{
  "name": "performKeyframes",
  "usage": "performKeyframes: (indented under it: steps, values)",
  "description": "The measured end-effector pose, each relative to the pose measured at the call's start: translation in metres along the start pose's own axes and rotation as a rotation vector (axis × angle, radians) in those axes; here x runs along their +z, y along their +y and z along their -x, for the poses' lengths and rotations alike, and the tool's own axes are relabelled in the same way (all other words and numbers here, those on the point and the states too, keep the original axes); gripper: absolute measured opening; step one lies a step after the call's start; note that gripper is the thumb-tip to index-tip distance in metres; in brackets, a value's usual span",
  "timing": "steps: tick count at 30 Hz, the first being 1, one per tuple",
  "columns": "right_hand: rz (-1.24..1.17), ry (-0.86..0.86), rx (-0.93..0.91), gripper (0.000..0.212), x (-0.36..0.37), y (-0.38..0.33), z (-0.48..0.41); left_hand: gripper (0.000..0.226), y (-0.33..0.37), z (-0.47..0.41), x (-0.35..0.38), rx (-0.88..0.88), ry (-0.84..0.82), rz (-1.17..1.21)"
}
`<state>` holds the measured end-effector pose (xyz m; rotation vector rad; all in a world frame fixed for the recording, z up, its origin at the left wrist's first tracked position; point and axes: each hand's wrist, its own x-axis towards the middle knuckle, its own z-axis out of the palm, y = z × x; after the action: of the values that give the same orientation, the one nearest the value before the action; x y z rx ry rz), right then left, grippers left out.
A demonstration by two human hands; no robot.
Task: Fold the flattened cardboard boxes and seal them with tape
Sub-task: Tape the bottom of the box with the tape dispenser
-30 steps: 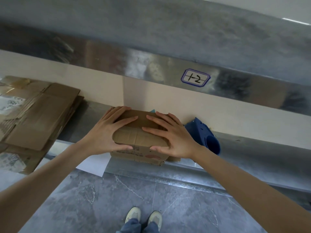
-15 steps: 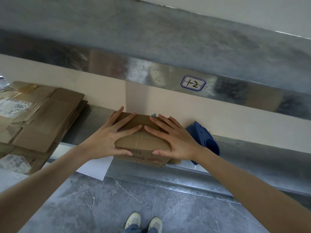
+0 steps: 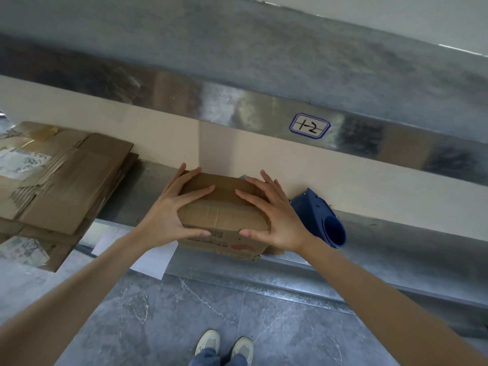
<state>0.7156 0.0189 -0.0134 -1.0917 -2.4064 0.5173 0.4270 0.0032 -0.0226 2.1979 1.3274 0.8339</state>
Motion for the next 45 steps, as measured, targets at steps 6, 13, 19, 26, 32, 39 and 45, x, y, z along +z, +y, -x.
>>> performKeyframes:
  steps: [6, 13, 19, 26, 32, 39, 45]
  values:
    - [-0.255, 0.220, 0.130, 0.059, 0.019, -0.002, 0.006, 0.098, 0.007, 0.004, 0.005, -0.152, 0.019, 0.169]
    - [-0.300, 0.141, 0.319, 0.080, 0.009, -0.019, 0.007, 0.116, 0.010, 0.001, -0.008, -0.165, -0.068, 0.113]
    - [-0.422, 0.135, 0.498, 0.099, 0.003, -0.032, 0.015, 0.123, 0.013, 0.004, -0.006, -0.274, -0.026, 0.182]
    - [-0.607, 0.294, 0.644, 0.100, 0.024, -0.047, 0.004, 0.128, 0.016, 0.010, 0.014, -0.371, 0.127, 0.332]
    - [-0.845, 0.346, 0.675, 0.108, 0.025, -0.046, 0.004, 0.130, 0.013, 0.011, 0.014, -0.391, 0.133, 0.418]
    - [-0.923, 0.342, 0.705, 0.105, 0.021, -0.047, 0.001, 0.130, 0.012, 0.007, 0.003, -0.376, 0.001, 0.341]
    - [-0.838, 0.315, 0.666, 0.105, 0.012, -0.049, -0.004, 0.130, 0.012, -0.001, -0.022, -0.328, 0.014, 0.236]
